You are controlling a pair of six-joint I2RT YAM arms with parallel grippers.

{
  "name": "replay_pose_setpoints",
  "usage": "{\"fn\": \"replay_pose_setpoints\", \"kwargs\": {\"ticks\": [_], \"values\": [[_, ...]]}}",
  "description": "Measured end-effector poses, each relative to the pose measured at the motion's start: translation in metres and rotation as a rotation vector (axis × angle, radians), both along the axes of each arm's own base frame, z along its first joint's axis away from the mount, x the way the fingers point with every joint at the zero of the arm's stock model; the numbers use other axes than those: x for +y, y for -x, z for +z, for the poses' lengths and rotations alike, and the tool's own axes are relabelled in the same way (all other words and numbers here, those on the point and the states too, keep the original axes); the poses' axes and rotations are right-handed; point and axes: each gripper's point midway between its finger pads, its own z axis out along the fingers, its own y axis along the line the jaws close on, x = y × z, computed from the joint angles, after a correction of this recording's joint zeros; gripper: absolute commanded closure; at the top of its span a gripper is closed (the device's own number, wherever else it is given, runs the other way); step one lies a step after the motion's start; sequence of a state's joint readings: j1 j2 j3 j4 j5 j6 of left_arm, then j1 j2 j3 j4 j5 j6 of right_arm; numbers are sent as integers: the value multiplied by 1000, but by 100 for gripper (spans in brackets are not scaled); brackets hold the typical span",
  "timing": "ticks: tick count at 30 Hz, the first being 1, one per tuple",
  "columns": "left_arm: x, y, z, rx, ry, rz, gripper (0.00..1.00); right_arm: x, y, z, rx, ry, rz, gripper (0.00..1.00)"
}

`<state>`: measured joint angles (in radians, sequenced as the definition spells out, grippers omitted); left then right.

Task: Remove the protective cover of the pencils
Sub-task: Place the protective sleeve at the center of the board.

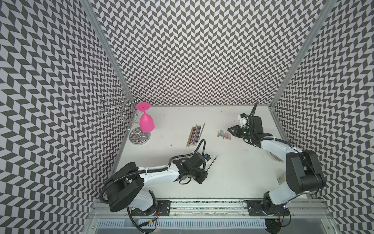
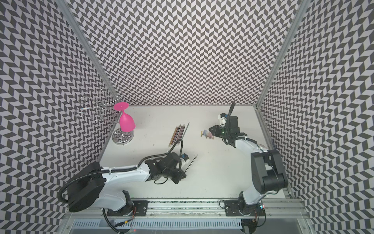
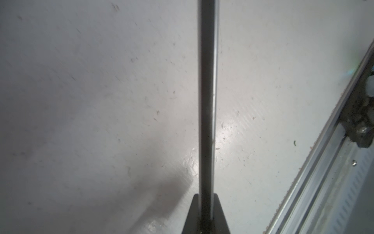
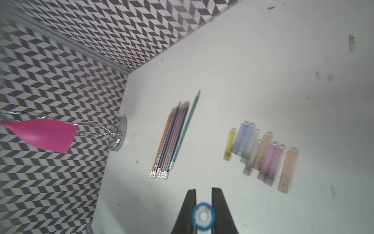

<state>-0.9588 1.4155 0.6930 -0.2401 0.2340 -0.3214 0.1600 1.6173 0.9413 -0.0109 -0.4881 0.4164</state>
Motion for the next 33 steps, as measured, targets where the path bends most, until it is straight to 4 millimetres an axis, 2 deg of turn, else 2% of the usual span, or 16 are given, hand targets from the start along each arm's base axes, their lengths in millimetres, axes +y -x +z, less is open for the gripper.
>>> {"fn": "replay_pose_setpoints", "kwargs": {"ticks": [4,8,11,13,15,18,21,27,33], "values": [[-6,-41,47,-68,35,26,100,-15,-4,-25,38,85,-45,90],[8,-113,110,-186,56,106,100,-28,-7,-42,70,134,-74,88],[24,-163,137,-245,44,176,100,-37,-10,-51,95,148,-85,88],[29,-183,137,-248,24,199,100,-42,-11,-55,106,154,-92,88],[27,-193,123,-226,-5,196,100,-46,-11,-57,113,156,-98,88],[27,-191,93,-162,-62,179,100,-49,-12,-57,112,158,-102,89],[33,-187,78,-130,-93,175,100,-49,-11,-57,111,159,-100,90],[52,-185,75,-127,-104,197,100,-49,-10,-58,115,155,-97,91],[55,-180,67,-118,-113,186,100,-48,-10,-60,118,152,-94,90]]}}
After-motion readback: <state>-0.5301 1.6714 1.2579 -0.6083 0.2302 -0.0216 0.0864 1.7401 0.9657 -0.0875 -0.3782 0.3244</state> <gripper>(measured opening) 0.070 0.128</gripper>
